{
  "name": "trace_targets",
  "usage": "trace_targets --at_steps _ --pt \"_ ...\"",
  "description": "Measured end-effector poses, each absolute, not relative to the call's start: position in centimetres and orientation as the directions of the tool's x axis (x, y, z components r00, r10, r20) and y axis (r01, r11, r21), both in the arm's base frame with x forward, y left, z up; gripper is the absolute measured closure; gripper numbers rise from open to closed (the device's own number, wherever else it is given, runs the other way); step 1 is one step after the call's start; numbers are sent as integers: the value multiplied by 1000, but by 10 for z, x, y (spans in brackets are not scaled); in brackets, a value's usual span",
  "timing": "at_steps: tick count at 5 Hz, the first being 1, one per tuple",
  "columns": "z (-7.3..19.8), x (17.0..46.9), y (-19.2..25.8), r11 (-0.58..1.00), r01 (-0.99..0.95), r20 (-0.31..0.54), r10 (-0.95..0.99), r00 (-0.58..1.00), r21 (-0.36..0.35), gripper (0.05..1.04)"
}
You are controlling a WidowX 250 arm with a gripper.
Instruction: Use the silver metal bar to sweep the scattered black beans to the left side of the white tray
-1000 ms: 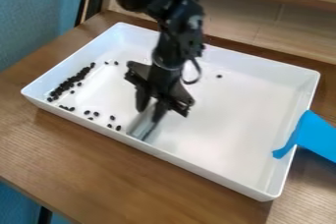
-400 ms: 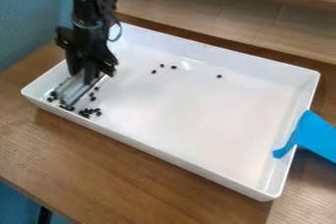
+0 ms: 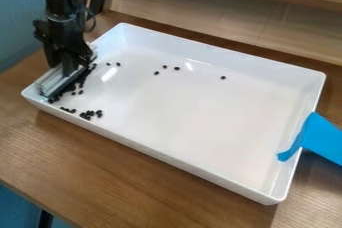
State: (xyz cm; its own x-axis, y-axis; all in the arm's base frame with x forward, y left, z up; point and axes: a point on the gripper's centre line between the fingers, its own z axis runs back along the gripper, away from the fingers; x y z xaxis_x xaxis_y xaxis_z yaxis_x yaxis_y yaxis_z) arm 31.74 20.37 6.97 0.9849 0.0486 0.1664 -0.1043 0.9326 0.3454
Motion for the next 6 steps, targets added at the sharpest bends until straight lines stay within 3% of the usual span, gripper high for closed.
trace_targets --at_steps 2,3,6 --pt "83 321 179 964 -91 123 62 990 249 745" --pt "92 327 155 968 -59 119 30 992 243 745" --pt "83 334 153 959 -49 133 12 991 279 745"
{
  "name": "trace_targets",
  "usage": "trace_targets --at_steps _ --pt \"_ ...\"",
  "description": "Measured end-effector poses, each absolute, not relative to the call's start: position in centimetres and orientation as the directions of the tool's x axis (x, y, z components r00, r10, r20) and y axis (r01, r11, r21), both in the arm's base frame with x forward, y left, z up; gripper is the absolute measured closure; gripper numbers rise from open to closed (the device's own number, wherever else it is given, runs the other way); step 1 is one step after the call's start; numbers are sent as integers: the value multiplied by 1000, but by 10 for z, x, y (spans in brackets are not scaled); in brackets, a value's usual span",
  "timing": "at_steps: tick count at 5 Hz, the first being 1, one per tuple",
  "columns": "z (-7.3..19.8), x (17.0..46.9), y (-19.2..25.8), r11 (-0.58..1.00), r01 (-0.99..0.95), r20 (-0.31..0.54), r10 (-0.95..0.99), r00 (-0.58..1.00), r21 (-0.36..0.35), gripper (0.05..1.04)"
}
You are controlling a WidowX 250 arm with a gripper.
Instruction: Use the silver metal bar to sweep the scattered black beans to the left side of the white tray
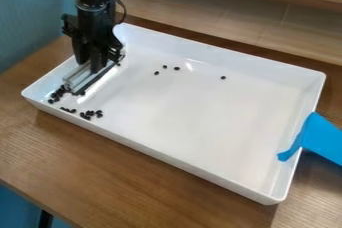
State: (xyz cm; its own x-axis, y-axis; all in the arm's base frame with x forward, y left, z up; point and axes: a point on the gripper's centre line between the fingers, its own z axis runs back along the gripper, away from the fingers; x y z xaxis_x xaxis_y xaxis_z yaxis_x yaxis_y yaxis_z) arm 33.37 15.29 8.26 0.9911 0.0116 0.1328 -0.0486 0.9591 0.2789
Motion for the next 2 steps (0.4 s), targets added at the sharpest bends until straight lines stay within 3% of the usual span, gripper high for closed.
trace_targets --at_steps 2 --pt "69 321 151 964 -62 103 36 994 258 745"
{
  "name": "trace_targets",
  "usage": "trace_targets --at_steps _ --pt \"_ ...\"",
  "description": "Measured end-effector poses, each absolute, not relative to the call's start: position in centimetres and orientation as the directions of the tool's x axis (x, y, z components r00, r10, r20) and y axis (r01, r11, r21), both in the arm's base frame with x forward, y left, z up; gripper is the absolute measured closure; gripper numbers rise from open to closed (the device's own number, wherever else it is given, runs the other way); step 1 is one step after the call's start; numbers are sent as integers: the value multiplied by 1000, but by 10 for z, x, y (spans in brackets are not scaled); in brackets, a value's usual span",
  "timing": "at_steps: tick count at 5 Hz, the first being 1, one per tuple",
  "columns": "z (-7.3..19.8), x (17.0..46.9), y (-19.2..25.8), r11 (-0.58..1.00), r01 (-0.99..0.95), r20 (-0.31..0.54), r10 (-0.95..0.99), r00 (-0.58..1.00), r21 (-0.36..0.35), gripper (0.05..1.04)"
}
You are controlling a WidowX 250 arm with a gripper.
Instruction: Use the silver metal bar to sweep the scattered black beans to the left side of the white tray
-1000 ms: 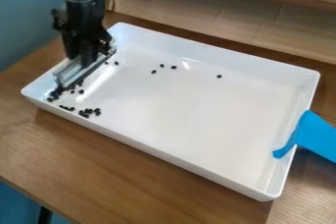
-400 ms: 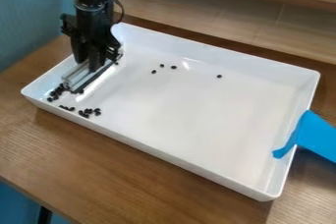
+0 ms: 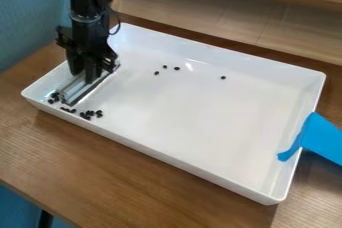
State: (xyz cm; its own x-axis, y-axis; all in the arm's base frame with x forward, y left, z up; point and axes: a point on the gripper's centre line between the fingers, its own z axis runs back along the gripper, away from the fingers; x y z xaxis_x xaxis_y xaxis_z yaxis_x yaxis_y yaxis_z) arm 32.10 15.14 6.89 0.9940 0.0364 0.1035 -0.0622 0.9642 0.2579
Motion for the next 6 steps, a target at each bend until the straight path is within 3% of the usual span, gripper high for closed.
trace_targets --at_steps 4,6 --pt "77 313 126 976 -47 41 39 998 214 745" --pt "81 319 115 973 -54 67 40 997 223 745"
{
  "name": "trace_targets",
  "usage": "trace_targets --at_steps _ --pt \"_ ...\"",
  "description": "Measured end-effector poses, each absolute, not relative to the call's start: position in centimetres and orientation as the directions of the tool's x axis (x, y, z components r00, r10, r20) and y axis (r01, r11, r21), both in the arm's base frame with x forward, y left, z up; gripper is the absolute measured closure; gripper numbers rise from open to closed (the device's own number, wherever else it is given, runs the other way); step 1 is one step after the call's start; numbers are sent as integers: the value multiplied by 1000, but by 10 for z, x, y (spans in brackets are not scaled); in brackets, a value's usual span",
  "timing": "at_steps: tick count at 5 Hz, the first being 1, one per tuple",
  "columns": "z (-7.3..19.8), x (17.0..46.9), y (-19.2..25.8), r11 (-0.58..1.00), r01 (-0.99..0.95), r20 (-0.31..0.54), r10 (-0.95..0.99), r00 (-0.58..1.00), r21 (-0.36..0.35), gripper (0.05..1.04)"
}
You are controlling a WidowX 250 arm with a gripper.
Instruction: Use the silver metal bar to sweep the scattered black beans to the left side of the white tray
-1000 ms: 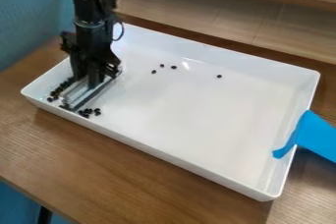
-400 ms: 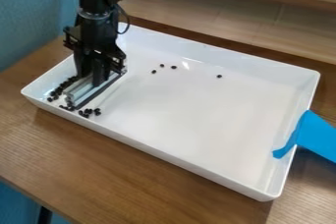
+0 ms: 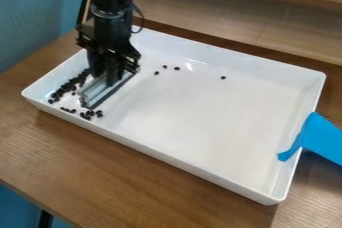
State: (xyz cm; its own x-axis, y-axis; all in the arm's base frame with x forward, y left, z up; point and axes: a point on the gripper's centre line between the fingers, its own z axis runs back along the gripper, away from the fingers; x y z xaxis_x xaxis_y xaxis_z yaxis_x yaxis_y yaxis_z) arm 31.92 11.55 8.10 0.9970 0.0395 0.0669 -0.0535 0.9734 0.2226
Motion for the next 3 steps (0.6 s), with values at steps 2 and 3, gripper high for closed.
trace_targets --at_steps 2,3 --pt "78 322 116 968 -77 97 55 994 240 745" --pt "64 318 116 966 -74 88 53 995 249 745"
